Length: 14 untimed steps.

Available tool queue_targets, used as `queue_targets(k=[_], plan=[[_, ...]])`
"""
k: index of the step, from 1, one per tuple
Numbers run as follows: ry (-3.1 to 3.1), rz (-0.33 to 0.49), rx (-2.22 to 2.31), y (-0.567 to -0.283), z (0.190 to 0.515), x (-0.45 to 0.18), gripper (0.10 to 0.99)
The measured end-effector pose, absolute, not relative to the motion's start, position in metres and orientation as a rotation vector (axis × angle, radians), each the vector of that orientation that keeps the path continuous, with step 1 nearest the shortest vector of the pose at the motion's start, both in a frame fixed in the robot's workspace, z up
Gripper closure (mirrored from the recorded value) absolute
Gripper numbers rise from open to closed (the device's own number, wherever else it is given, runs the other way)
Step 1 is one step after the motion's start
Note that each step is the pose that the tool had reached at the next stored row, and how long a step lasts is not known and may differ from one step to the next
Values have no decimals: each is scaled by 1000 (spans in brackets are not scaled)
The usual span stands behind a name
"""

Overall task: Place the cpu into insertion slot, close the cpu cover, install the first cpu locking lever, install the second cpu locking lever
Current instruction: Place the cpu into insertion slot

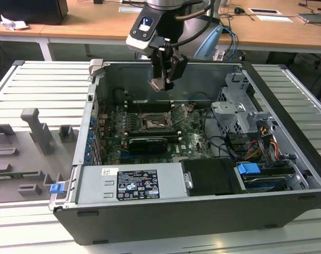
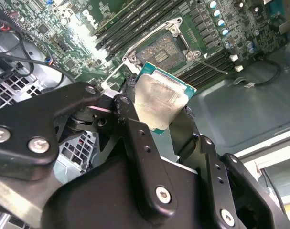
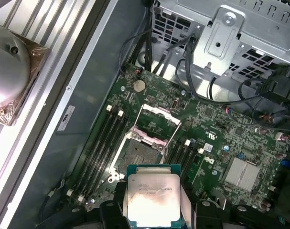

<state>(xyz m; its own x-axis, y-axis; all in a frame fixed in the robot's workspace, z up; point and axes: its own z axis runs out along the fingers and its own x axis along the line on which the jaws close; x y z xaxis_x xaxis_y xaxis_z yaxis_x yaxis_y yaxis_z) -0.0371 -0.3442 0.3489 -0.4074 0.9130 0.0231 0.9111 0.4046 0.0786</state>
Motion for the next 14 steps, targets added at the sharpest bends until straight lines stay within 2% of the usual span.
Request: queue_targets(k=[14], plan=[[2561, 121, 1771, -344, 345, -37, 557]])
